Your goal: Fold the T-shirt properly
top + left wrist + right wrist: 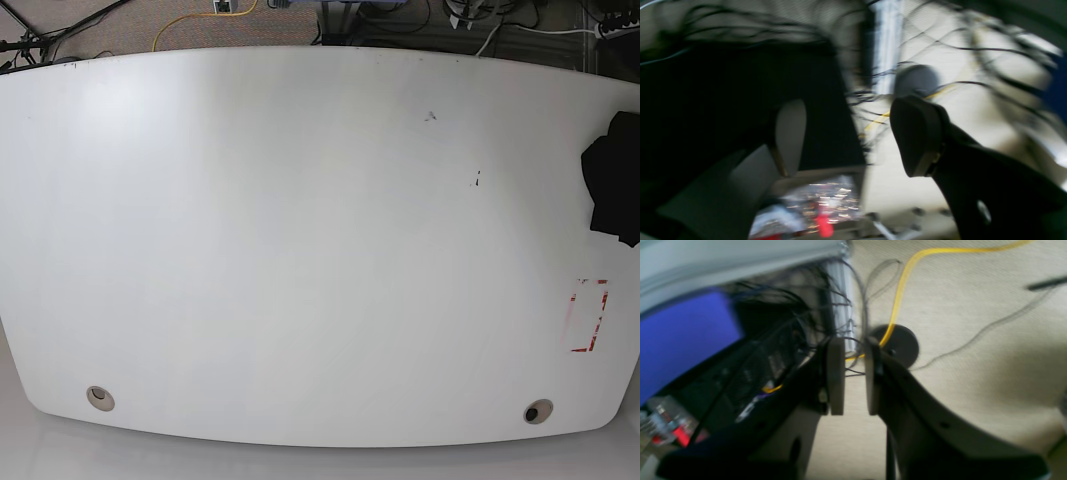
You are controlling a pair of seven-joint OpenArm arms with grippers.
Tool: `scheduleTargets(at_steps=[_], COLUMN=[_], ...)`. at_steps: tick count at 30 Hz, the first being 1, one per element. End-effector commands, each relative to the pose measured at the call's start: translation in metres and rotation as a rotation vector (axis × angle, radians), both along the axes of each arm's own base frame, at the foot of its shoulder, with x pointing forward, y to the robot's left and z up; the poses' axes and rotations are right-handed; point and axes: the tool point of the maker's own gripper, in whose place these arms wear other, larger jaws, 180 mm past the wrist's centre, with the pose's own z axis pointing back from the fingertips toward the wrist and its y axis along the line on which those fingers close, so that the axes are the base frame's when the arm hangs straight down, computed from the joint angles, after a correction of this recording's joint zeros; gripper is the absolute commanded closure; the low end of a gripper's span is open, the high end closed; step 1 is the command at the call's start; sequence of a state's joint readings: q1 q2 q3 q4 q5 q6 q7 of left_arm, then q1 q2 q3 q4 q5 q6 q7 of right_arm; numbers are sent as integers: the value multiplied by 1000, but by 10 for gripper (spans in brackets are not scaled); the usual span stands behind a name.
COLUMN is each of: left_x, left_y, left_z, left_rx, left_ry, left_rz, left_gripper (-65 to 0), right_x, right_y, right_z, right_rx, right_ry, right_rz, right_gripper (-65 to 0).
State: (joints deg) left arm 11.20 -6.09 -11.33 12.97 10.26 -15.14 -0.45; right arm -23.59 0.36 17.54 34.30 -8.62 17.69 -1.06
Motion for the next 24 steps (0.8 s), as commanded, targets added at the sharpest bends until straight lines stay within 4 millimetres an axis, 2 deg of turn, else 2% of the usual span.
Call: scheduleTargets(at_steps=[1,7,12,16,24], left_x=[0,12,13,21,23], left_y=[9,18,18,20,19], left_z=[-2,-4,-5,-5,-5], left_rx=[46,104,113,124,123], left_ry=[-1,-14,-14,-29,-32], left_rz=[-1,-6,-8,-7,-8], left_gripper=[-399,-399,-399,-399,-400], right_x=[-7,-1,1,5,5], right_y=[3,8,15,18,18], right_z=[-2,-11,-15,-17,-17], right_rx=[-6,-29,-16,-11,-11], right_ry=[18,50,73,80,77], right_rz=[3,29,23,20,18], right_gripper=[-100,-101,-101,-101,-101])
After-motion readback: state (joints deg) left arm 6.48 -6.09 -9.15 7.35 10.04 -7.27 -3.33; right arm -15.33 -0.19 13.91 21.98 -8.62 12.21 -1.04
